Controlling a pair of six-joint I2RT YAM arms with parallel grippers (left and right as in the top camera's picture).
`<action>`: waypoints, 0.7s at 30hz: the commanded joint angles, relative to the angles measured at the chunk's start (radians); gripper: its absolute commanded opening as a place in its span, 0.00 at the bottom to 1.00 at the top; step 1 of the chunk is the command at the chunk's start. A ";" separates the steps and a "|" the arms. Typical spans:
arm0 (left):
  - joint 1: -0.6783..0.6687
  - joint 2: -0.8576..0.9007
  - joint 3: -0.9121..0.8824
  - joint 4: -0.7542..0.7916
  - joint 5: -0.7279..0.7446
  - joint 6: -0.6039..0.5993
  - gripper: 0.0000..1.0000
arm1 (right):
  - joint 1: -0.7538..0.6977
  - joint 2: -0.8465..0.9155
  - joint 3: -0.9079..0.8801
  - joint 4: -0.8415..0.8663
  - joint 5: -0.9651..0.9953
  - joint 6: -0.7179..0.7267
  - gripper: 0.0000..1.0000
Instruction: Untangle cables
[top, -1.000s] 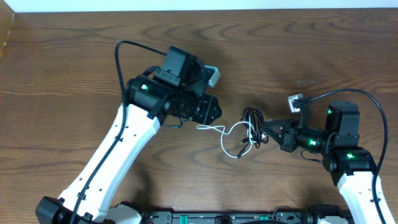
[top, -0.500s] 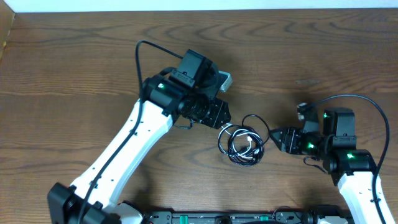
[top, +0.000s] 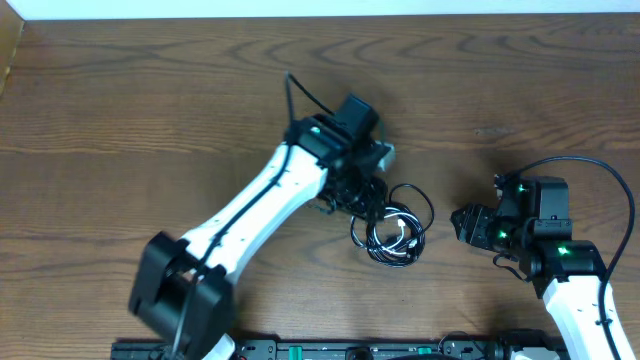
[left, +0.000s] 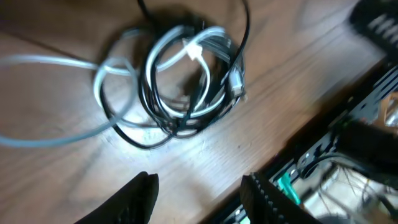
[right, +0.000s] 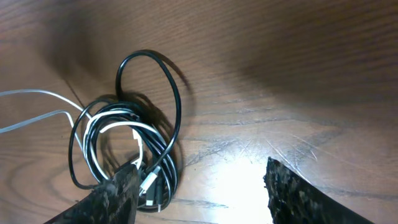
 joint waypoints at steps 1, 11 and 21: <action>-0.030 0.049 -0.005 -0.043 0.009 -0.016 0.50 | -0.001 0.000 0.000 -0.006 0.016 0.013 0.61; -0.033 0.110 -0.040 -0.027 -0.150 -0.474 0.65 | -0.001 0.000 0.000 -0.007 0.016 0.013 0.61; -0.034 0.110 -0.140 0.096 -0.246 -0.704 0.65 | -0.001 0.000 0.000 -0.018 0.016 0.013 0.61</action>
